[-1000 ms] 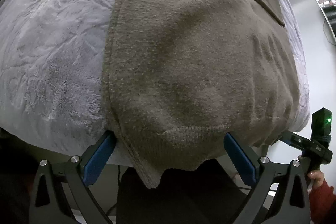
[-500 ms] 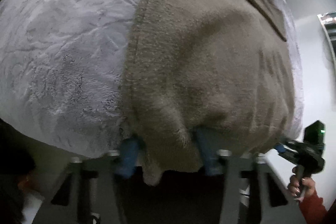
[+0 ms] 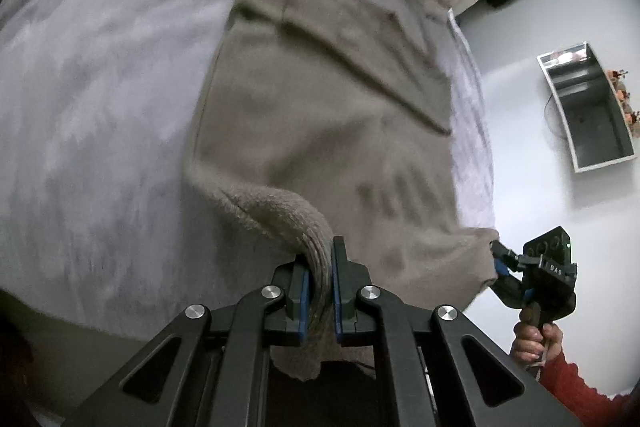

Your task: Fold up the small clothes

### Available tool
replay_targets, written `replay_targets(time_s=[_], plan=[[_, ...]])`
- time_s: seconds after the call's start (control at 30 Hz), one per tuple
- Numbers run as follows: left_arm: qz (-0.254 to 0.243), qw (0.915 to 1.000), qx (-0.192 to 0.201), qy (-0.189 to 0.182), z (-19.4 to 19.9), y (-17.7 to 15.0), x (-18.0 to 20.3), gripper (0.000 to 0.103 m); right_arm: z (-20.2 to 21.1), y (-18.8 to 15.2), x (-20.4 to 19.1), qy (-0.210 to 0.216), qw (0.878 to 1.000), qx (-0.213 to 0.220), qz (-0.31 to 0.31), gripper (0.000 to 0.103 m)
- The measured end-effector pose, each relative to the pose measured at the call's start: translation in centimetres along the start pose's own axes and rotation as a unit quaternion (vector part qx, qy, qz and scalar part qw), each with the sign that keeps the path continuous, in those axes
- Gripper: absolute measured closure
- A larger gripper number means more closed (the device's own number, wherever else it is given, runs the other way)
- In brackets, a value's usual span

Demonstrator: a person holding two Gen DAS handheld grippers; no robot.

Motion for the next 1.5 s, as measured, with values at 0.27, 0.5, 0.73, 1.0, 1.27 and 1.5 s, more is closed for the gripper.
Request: replay_targets(time_s=[0.27, 0.5, 0.73, 1.0, 1.27, 1.5], plan=[[0.008, 0.9989, 0.044, 0.013, -1.2, 9.1, 0.3, 0.093, -2.7, 9.6, -3.4, -0.006, 1.000, 0.005, 0.004, 0.086], [0.019, 0.9971, 0.030, 0.066, -6.4, 14.7, -1.5, 0.093, -7.1, 16.7, -1.8, -0.046, 0.998, -0.019, -0.030, 0.086], [0.049, 0.9895, 0.010, 0.136, -7.7, 16.1, -3.2, 0.046, -9.1, 18.4, 0.3, -0.079, 0.994, -0.062, -0.051, 0.082], [0.028, 0.9820, 0.032, 0.184, -5.3, 17.0, -3.2, 0.033, -7.3, 20.7, -0.1, -0.040, 0.996, -0.035, -0.077, 0.040], [-0.031, 0.9780, -0.012, 0.206, -7.1, 17.7, -1.7, 0.033, -6.6, 21.7, -3.8, -0.203, 0.971, -0.038, 0.118, 0.040], [-0.057, 0.9740, -0.045, 0.215, -11.1, 19.0, -1.6, 0.033, -10.3, 22.6, -3.8, -0.252, 0.947, -0.074, 0.186, 0.040]])
Point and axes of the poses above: each gripper's, at about its wrist camera, not at the fingertips, and z roughly against the way its jaws point, x to its right, y to its top, the point moved 3 cm from there along -z, roughly the way its jaws point, and after that the axes turned 10 degrees about -y, right-handed, at the moved point
